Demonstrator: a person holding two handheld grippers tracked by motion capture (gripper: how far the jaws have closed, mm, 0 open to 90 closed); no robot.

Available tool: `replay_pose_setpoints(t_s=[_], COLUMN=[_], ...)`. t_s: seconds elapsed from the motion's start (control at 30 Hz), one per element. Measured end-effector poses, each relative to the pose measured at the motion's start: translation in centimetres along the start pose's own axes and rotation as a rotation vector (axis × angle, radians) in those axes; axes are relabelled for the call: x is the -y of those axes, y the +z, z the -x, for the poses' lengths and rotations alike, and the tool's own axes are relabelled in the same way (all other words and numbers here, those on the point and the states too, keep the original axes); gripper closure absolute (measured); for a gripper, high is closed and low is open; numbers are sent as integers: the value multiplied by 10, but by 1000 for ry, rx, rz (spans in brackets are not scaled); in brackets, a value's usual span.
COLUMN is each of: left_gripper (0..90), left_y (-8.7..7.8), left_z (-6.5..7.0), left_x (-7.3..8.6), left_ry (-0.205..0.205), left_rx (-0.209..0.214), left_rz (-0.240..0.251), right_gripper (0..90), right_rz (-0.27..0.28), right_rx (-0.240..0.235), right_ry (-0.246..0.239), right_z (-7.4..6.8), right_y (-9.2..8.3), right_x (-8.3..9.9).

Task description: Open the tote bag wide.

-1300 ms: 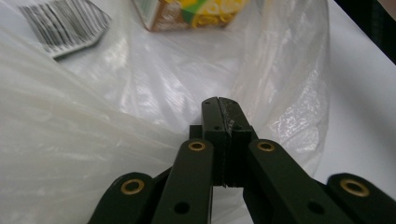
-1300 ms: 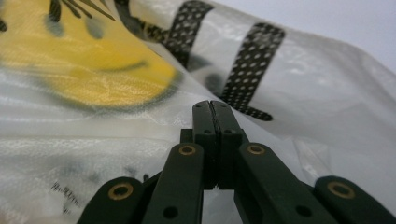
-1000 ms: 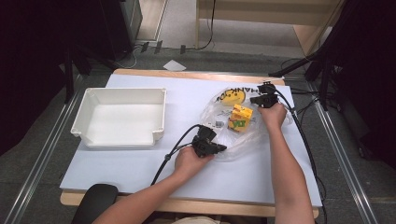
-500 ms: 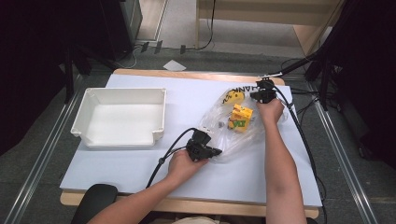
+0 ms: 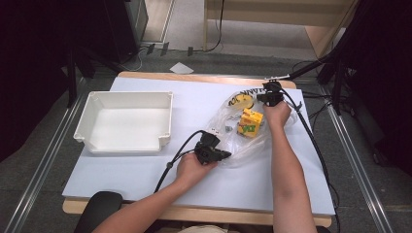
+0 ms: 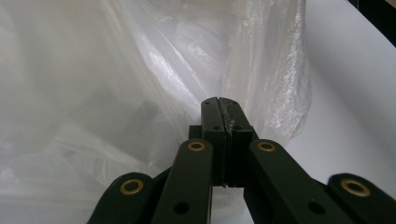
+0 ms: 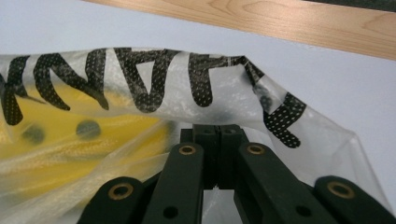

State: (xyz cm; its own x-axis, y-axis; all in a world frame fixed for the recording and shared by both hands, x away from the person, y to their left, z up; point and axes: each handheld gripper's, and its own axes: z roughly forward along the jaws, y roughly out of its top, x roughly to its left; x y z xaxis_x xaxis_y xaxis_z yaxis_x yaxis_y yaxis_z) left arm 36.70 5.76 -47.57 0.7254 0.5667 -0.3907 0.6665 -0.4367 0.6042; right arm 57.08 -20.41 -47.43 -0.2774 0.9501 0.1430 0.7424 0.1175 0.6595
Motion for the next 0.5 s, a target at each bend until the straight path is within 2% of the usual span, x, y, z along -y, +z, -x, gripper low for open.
replay_pose_setpoints(t_s=[0.13, 0.23, 0.4, 0.5], left_gripper=[900, 899, 892, 869], left_y=[2, 3, 2, -1], left_z=[0, -4, -5, -4], left_x=[-2, -5, -6, -8], left_ry=[8, -7, -11, -11], left_rx=[-8, -7, -8, 1], left_rz=[4, 8, 14, 28], right_gripper=[900, 900, 900, 900], right_rz=[-22, -25, -20, 8], right_rx=[-6, -14, -16, -30], right_ry=[9, -1, -4, -2], right_z=[2, -1, -3, -4], right_y=[-3, -3, -4, -12], right_x=[-1, 1, 1, -2])
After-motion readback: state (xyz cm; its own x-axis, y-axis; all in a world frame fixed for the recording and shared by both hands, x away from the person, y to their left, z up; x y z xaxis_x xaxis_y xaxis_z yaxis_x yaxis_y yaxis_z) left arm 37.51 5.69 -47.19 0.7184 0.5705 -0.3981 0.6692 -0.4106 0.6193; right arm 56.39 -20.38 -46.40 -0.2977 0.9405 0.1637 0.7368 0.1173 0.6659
